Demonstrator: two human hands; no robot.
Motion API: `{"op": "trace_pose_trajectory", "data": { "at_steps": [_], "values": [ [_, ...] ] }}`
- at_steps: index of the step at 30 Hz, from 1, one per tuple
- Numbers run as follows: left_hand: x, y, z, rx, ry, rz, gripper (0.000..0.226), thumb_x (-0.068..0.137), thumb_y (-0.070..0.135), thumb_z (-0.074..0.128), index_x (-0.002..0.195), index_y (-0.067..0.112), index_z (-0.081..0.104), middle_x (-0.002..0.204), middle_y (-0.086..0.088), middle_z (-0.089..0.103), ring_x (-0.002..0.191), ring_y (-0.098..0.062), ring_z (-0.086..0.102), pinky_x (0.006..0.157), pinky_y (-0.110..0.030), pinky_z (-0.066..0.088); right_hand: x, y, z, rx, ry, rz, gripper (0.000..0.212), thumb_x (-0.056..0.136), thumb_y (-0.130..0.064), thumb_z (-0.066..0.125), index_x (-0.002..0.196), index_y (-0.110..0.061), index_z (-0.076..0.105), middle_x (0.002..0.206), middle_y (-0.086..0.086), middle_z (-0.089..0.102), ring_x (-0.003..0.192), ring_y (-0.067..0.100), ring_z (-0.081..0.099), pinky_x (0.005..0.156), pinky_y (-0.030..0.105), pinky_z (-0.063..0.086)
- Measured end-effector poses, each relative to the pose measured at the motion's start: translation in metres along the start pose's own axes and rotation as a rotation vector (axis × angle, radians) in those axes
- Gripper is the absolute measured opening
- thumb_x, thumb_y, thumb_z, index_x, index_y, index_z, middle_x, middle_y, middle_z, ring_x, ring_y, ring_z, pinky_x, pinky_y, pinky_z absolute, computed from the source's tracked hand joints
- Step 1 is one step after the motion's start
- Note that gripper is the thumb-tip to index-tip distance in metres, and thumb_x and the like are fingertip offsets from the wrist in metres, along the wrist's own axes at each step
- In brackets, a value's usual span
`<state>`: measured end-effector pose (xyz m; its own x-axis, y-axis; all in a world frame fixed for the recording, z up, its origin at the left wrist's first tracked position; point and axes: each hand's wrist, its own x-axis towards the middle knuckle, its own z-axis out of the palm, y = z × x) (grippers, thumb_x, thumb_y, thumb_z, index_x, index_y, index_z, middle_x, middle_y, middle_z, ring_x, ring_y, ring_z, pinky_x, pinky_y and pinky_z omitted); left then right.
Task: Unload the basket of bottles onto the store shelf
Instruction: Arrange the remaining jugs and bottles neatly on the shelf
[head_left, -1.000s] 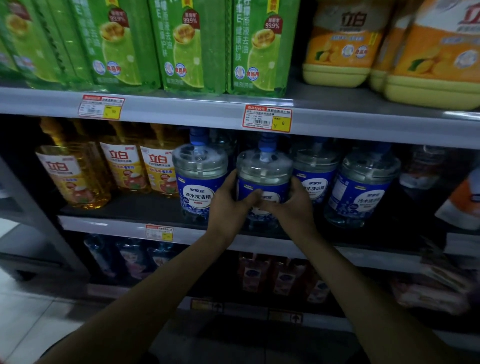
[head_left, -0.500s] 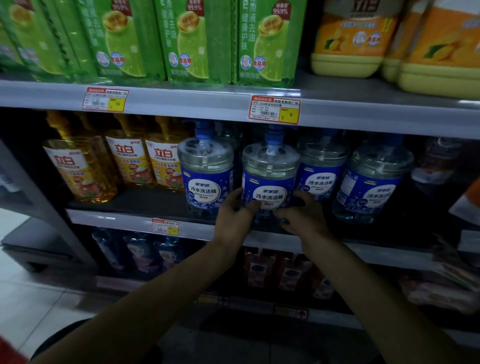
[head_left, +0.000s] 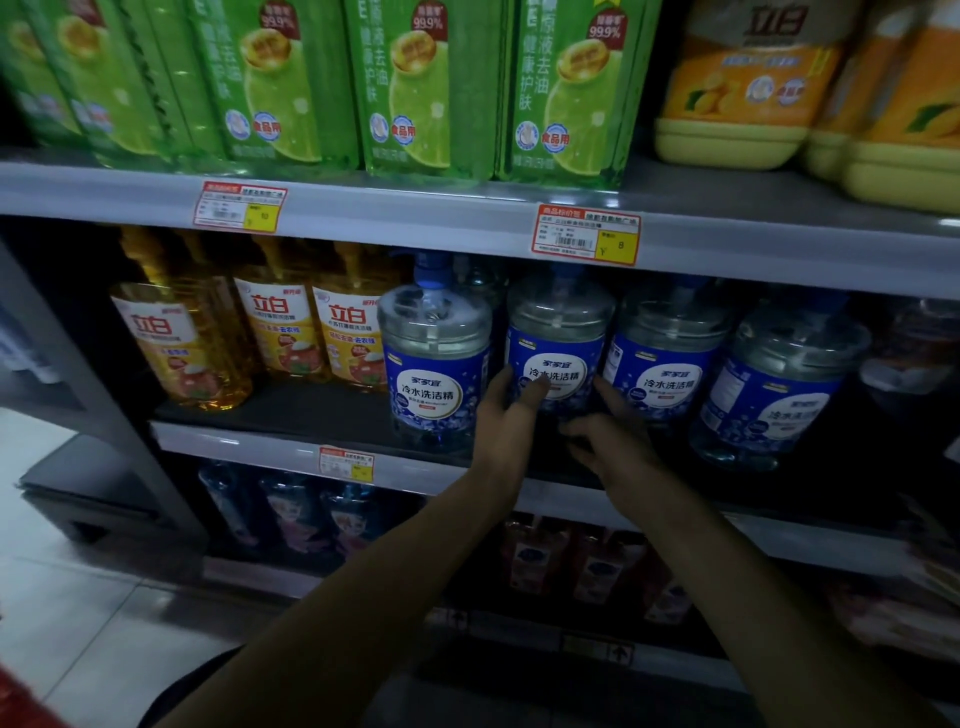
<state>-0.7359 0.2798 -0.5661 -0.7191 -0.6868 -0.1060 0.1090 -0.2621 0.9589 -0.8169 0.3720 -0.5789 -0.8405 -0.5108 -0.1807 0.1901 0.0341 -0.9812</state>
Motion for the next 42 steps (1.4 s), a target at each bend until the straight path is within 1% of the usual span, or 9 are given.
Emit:
{"op": "trace_pose_trajectory", "data": {
  "at_steps": [8, 12, 16, 20, 25, 32, 36, 39, 42],
  "values": [
    [0.015, -0.001, 0.006, -0.036, 0.004, -0.021, 0.058, 0.101, 0.025, 0.064, 0.155, 0.023, 0.044, 0.135, 0.002, 0.059, 0.117, -0.016, 0.059, 0.098, -0.033, 0.05, 0.015, 0.006, 0.013, 0.046, 0.03, 0.01, 0.091, 0.075, 0.008, 0.061, 0.148, -0.045, 0.045, 0.136, -0.005, 0.063, 0.123, 0.024, 0.059, 0.1, 0.048, 0.055],
    [0.021, -0.005, 0.007, -0.003, 0.013, -0.019, 0.061, 0.099, 0.028, 0.066, 0.156, 0.024, 0.044, 0.147, -0.001, 0.059, 0.128, -0.02, 0.059, 0.11, -0.042, 0.05, 0.02, 0.007, 0.011, 0.101, 0.076, -0.007, 0.084, 0.076, 0.01, 0.062, 0.144, -0.039, 0.052, 0.131, -0.004, 0.066, 0.121, 0.025, 0.062, 0.1, 0.048, 0.056],
    [0.025, -0.008, 0.008, 0.0, 0.009, -0.01, 0.058, 0.099, 0.027, 0.065, 0.154, 0.026, 0.046, 0.144, -0.002, 0.061, 0.128, -0.021, 0.06, 0.111, -0.046, 0.049, 0.023, 0.008, 0.011, 0.129, 0.098, -0.026, 0.072, 0.081, 0.011, 0.06, 0.133, -0.037, 0.056, 0.127, -0.003, 0.068, 0.118, 0.024, 0.063, 0.1, 0.047, 0.056],
    [0.027, -0.009, 0.007, 0.032, -0.004, 0.014, 0.057, 0.099, 0.028, 0.066, 0.153, 0.026, 0.048, 0.143, -0.002, 0.062, 0.128, -0.022, 0.06, 0.111, -0.046, 0.049, 0.021, 0.006, 0.01, 0.1, 0.079, -0.05, 0.063, 0.092, -0.006, 0.069, 0.144, -0.036, 0.05, 0.137, -0.006, 0.061, 0.121, 0.02, 0.061, 0.097, 0.04, 0.054],
    [0.022, -0.012, -0.001, 0.161, -0.056, 0.055, 0.056, 0.099, 0.028, 0.067, 0.151, 0.021, 0.049, 0.141, 0.002, 0.061, 0.131, -0.019, 0.058, 0.113, -0.042, 0.048, 0.016, 0.006, 0.003, -0.199, 0.109, -0.134, 0.063, 0.092, -0.035, 0.075, 0.148, -0.028, 0.048, 0.143, -0.002, 0.054, 0.132, 0.02, 0.053, 0.107, 0.042, 0.049],
    [-0.003, -0.008, -0.018, 0.419, -0.168, 0.219, 0.054, 0.1, 0.028, 0.066, 0.151, 0.024, 0.048, 0.145, 0.0, 0.06, 0.133, -0.015, 0.056, 0.113, -0.039, 0.048, -0.016, -0.001, -0.025, -0.705, 0.043, -0.4, 0.068, 0.093, -0.045, 0.071, 0.153, -0.027, 0.043, 0.151, -0.004, 0.051, 0.136, 0.015, 0.05, 0.109, 0.033, 0.045],
    [-0.014, -0.007, -0.025, 0.58, -0.218, 0.294, 0.067, 0.091, 0.045, 0.065, 0.153, 0.029, 0.045, 0.15, 0.002, 0.054, 0.138, -0.014, 0.05, 0.114, -0.043, 0.047, -0.032, -0.006, -0.048, -0.904, 0.047, -0.482, 0.077, 0.091, -0.051, 0.07, 0.156, -0.026, 0.038, 0.154, -0.001, 0.044, 0.138, 0.017, 0.047, 0.107, 0.025, 0.038],
    [-0.023, -0.009, -0.021, 0.697, -0.235, 0.349, 0.069, 0.091, 0.052, 0.063, 0.154, 0.031, 0.044, 0.151, 0.004, 0.05, 0.139, -0.014, 0.049, 0.114, -0.044, 0.046, -0.034, -0.007, -0.06, -0.975, 0.081, -0.481, 0.081, 0.09, -0.059, 0.068, 0.157, -0.025, 0.037, 0.157, 0.002, 0.041, 0.14, 0.021, 0.044, 0.111, 0.03, 0.04],
    [-0.03, -0.012, -0.01, 0.803, -0.248, 0.43, 0.068, 0.091, 0.055, 0.061, 0.153, 0.033, 0.044, 0.149, 0.005, 0.051, 0.137, -0.012, 0.05, 0.111, -0.042, 0.048, -0.034, -0.002, -0.071, -1.09, 0.117, -0.436, 0.087, 0.088, -0.068, 0.061, 0.159, -0.027, 0.031, 0.162, 0.006, 0.032, 0.146, 0.028, 0.037, 0.114, 0.046, 0.042]
  ]
}}
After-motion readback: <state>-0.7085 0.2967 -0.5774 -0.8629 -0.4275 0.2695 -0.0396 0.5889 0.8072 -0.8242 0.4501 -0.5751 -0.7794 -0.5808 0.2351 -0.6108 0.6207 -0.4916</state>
